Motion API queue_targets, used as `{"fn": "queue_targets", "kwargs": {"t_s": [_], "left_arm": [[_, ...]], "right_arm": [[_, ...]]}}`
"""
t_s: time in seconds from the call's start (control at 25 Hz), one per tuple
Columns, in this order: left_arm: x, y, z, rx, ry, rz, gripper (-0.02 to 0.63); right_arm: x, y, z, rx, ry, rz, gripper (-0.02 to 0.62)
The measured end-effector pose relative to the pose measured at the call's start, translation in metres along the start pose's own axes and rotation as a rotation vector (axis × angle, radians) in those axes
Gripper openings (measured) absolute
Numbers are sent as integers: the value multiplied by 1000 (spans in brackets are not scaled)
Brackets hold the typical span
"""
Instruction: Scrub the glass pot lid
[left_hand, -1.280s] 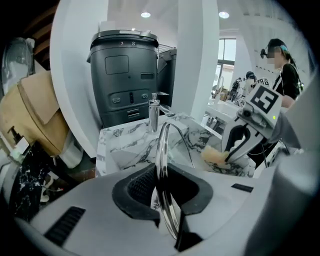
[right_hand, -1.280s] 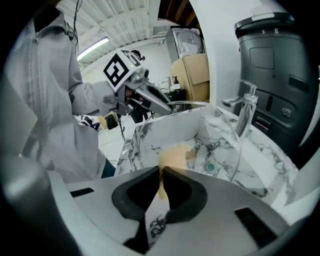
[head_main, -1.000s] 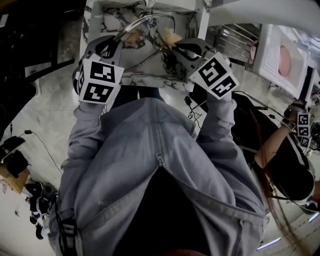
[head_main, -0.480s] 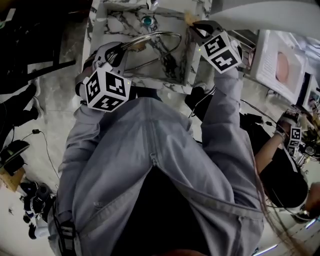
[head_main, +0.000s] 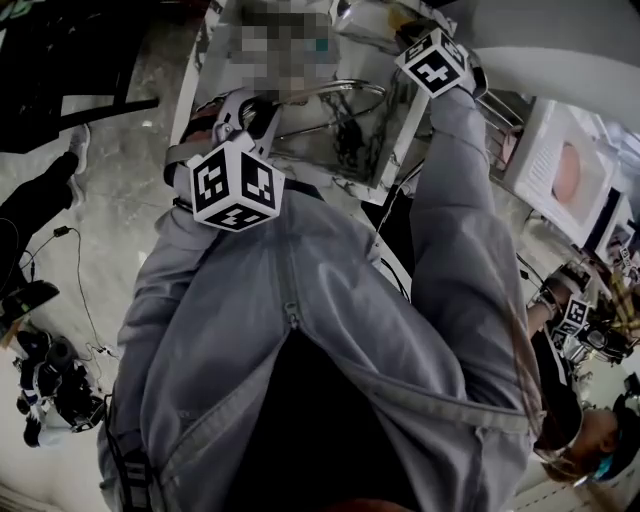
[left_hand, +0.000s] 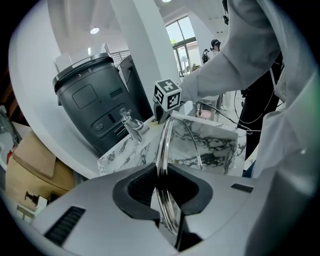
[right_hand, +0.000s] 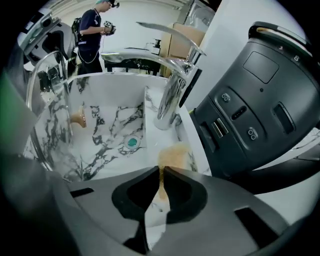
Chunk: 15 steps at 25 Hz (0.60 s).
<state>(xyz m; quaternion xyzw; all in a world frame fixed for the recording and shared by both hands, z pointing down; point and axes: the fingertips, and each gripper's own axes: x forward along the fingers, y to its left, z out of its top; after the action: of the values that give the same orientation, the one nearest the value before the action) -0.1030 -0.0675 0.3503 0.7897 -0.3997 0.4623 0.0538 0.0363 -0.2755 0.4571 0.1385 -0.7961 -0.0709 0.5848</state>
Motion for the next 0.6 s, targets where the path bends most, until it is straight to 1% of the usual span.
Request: {"fn": "queue_targets", "kwargs": {"t_s": [0.12, 0.24, 0.28, 0.36, 0.48, 0.52, 0.6], "left_arm": [[0, 0, 0, -3, 5, 3, 69], [-1, 0, 0, -6, 10, 5, 69], [-1, 0, 0, -6, 10, 6, 69], [-1, -1, 0, -5, 11, 7, 69], [-3, -3, 1, 2, 9, 7, 69], [-4, -4, 2, 6, 7, 7, 69], [-6, -7, 3, 17, 0, 7, 69]], "right_arm": [[10, -4, -5, -9, 33, 16, 44], [10, -7, -3, 1, 17, 16, 48], [7, -7, -2, 11, 3, 19, 60], [-1, -6, 0, 34, -23, 29, 186], [-26, -1, 7, 30, -69, 28, 186], [-38, 5, 13, 24, -98, 42, 186], [-69, 28, 32, 4, -182, 117, 186]]}}
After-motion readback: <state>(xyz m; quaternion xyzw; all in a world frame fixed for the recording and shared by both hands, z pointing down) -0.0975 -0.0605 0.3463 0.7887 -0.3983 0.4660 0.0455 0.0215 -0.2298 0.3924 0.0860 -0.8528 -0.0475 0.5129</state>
